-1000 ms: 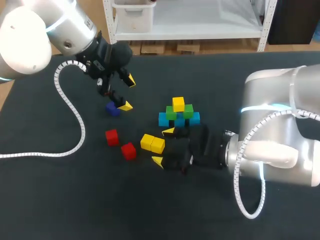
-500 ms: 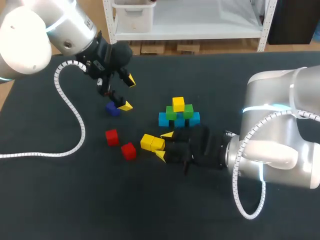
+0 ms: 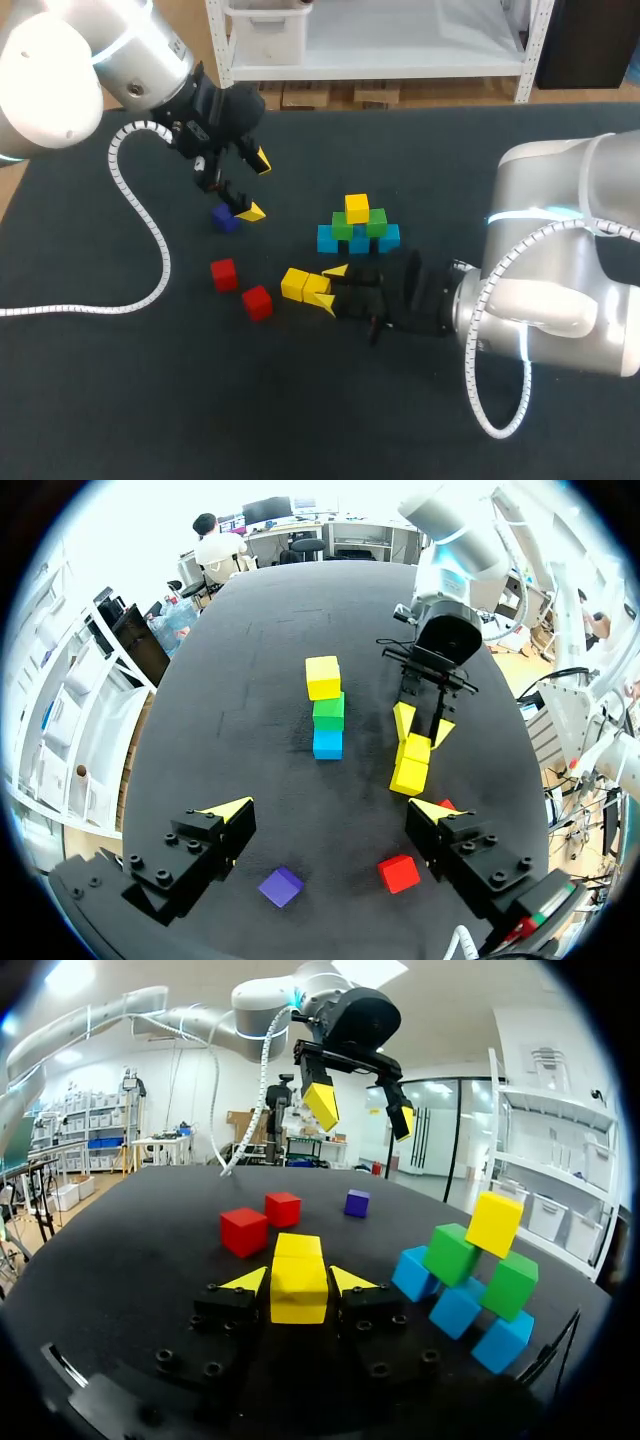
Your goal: Place the blue cubes, place green cubes on the blue cubes, place the yellow cubes on the green cubes, then place the red cubes on the yellow cubes, and place purple cube on the red cubes.
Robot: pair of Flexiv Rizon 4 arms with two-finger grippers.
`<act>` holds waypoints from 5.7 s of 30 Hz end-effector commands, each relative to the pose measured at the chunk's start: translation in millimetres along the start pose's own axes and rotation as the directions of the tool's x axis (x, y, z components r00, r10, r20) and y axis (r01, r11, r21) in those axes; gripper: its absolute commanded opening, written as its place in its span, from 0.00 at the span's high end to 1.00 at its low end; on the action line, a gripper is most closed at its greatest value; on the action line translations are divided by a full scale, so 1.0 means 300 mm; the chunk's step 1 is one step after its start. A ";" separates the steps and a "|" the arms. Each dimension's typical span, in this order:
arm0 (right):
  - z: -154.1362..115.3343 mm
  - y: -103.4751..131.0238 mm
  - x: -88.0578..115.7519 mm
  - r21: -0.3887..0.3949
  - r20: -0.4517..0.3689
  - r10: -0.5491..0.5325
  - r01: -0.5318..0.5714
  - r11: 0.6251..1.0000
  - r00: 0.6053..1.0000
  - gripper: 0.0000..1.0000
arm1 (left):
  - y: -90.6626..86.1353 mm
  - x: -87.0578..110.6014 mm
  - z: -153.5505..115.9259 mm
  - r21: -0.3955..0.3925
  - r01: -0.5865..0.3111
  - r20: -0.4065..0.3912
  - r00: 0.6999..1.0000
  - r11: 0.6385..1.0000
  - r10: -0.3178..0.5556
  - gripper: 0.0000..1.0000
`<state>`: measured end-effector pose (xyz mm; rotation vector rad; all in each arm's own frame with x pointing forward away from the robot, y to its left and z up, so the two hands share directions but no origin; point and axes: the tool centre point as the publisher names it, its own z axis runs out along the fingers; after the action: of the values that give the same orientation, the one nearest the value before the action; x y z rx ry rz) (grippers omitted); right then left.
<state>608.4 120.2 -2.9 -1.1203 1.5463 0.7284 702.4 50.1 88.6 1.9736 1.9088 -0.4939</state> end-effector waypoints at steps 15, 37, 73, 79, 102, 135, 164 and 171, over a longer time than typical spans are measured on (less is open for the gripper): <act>-0.220 -0.016 -0.052 -0.096 -0.034 -0.016 0.012 0.995 0.999 1.00 | 0.004 0.003 0.001 0.002 -0.003 0.002 1.000 1.000 0.003 0.00; -0.503 -0.186 -0.084 -0.216 -0.035 -0.153 0.142 0.966 0.988 1.00 | 0.004 0.003 0.001 0.002 -0.003 0.002 1.000 1.000 0.003 0.00; -0.344 -0.410 -0.192 -0.324 0.046 -0.196 0.200 0.925 0.980 1.00 | 0.004 0.003 0.001 0.002 -0.003 0.002 1.000 1.000 0.003 0.00; -0.314 -0.403 -0.201 -0.322 0.038 -0.189 0.191 0.927 0.981 1.00 | 0.004 0.003 0.001 0.002 -0.003 0.002 1.000 1.000 0.003 0.00; -0.225 -0.440 -0.159 -0.344 0.060 -0.162 0.173 0.923 0.985 1.00 | 0.004 0.003 0.001 0.002 -0.003 0.002 1.000 1.000 0.003 0.00; -0.208 -0.454 -0.115 -0.349 0.066 -0.134 0.149 0.925 0.989 1.00 | 0.004 0.003 0.001 0.002 -0.003 0.002 1.000 1.000 0.003 0.00; -0.196 -0.451 -0.111 -0.352 0.063 -0.129 0.143 0.925 0.990 1.00 | 0.004 0.003 0.001 0.002 -0.003 0.002 1.000 1.000 0.003 0.00; -0.197 -0.451 -0.107 -0.353 0.060 -0.125 0.138 0.925 0.990 0.85 | 0.004 0.003 0.001 0.002 -0.003 0.002 1.000 1.000 0.003 0.00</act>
<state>709.9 25.9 57.2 -1.4549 1.3227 0.9558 702.4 50.1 88.6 1.9737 1.9088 -0.4939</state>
